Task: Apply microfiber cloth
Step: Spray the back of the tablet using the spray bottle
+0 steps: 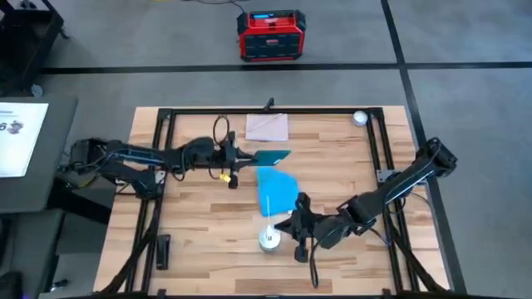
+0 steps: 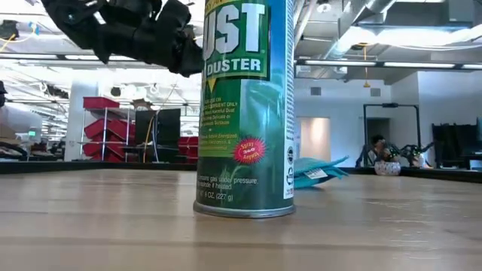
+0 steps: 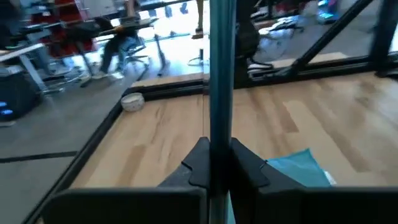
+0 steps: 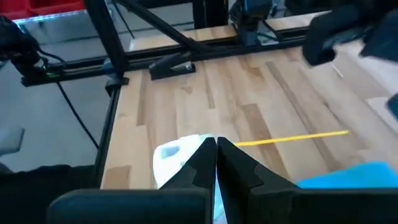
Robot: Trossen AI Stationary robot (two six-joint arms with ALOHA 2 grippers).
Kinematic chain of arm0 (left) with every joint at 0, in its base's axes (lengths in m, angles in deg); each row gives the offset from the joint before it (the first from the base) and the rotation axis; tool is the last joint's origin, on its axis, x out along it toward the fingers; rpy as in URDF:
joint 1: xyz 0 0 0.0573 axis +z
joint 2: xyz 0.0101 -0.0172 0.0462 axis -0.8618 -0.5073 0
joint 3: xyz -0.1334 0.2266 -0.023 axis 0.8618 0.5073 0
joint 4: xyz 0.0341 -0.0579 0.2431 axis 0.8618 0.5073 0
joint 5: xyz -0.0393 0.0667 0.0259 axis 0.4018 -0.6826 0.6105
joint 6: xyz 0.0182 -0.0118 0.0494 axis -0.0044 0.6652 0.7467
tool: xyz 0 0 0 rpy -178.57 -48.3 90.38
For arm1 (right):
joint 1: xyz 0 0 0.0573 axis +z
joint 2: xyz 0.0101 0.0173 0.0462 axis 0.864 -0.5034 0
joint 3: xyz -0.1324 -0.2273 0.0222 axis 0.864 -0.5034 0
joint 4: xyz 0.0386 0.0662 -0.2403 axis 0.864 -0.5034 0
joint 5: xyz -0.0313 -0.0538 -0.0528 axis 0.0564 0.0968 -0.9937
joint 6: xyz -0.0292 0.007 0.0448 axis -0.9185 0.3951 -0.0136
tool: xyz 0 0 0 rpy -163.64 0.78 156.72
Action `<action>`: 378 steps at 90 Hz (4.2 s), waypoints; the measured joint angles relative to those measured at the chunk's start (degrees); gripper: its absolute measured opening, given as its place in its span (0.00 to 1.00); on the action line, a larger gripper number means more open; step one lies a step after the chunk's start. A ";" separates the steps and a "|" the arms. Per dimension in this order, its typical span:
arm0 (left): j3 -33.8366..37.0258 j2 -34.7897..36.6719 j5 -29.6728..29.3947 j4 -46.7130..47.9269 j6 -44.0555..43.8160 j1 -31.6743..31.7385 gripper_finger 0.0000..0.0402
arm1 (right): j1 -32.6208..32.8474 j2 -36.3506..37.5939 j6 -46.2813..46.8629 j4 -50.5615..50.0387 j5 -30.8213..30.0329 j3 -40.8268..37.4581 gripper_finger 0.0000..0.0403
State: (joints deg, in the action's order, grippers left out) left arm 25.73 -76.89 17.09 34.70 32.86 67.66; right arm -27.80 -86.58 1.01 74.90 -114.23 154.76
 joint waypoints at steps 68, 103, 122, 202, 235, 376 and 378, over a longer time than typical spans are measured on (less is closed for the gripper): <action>12.02 5.70 -8.56 -11.96 -11.25 -9.50 0.01 | -6.30 -0.25 2.00 -19.51 7.65 9.90 0.00; 7.33 -3.91 -8.60 -16.65 -9.79 -10.43 0.01 | -8.90 -10.88 2.73 -37.54 14.87 26.95 0.00; 7.66 -2.64 -9.88 -18.64 -8.73 -12.78 0.01 | -8.73 -14.00 3.71 -41.26 16.64 32.86 0.00; 15.59 -2.71 -19.05 -29.90 -12.44 -17.22 0.01 | -10.02 -16.74 6.04 -43.10 19.24 36.94 0.00; 15.59 -2.67 -18.92 -30.89 -12.44 -17.25 0.01 | -8.43 -16.71 9.03 -43.87 19.34 36.94 0.00; 15.57 -2.71 -31.39 -28.18 -11.63 -24.13 0.01 | -10.00 -19.29 8.82 -43.13 21.70 36.94 0.00; 15.57 -2.72 -31.64 -28.04 -11.81 -24.11 0.01 | -10.00 -19.29 8.89 -43.19 21.70 36.94 0.00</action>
State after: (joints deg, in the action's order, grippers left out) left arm 41.30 -79.61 -14.55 6.66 21.06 43.55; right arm -37.80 -105.87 9.91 31.71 -92.52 191.70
